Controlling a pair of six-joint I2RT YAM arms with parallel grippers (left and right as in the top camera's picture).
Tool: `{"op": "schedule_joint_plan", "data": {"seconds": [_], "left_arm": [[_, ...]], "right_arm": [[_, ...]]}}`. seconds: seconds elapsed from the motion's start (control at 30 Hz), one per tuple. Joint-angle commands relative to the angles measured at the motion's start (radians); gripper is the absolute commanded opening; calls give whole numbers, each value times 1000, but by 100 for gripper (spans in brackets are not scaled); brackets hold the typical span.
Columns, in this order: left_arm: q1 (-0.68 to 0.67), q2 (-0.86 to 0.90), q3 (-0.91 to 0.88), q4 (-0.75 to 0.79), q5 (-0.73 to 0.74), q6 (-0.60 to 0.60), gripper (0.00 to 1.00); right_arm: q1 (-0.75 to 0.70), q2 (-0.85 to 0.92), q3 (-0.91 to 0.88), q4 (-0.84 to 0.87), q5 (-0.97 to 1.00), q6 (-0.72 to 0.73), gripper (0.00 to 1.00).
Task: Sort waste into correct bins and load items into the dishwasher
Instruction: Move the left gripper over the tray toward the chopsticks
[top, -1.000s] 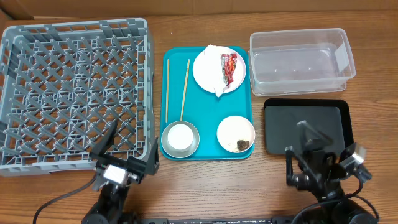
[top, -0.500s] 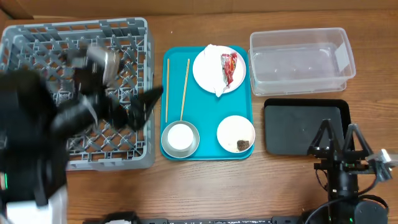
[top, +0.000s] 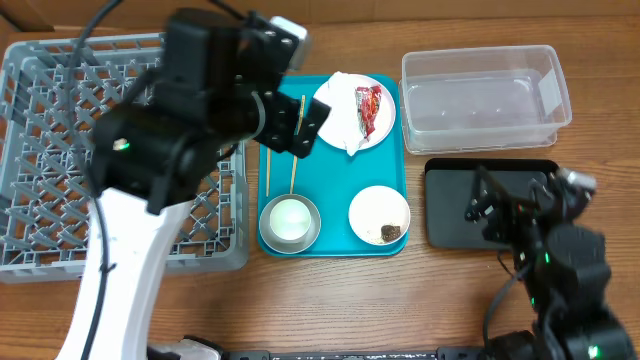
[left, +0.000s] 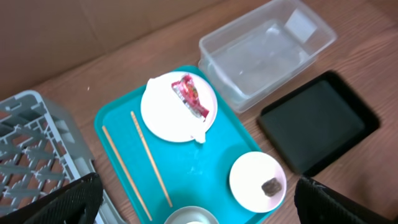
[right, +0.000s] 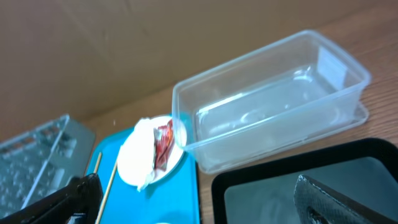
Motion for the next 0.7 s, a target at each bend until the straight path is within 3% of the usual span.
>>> {"op": "schedule_joint_plan", "data": {"seconds": [0.0, 0.27, 0.33, 0.4, 0.47, 0.67], "left_arm": [[-46, 49, 21, -20, -100, -35, 100], [-29, 187, 21, 74, -131, -113, 100], [-29, 226, 21, 95, -132, -114, 90], [-29, 266, 21, 101, -148, -114, 87], [-29, 322, 21, 81, -192, -114, 75], [-20, 456, 21, 30, -238, -114, 67]], "right_arm": [[-2, 82, 114, -50, -35, -23, 100], [-2, 58, 139, -55, 66, -16, 100], [-2, 55, 139, -72, 100, -16, 100], [-2, 56, 139, -102, 101, -16, 100], [-2, 56, 139, -149, 101, -16, 100], [-2, 55, 157, -163, 234, 55, 100]]}}
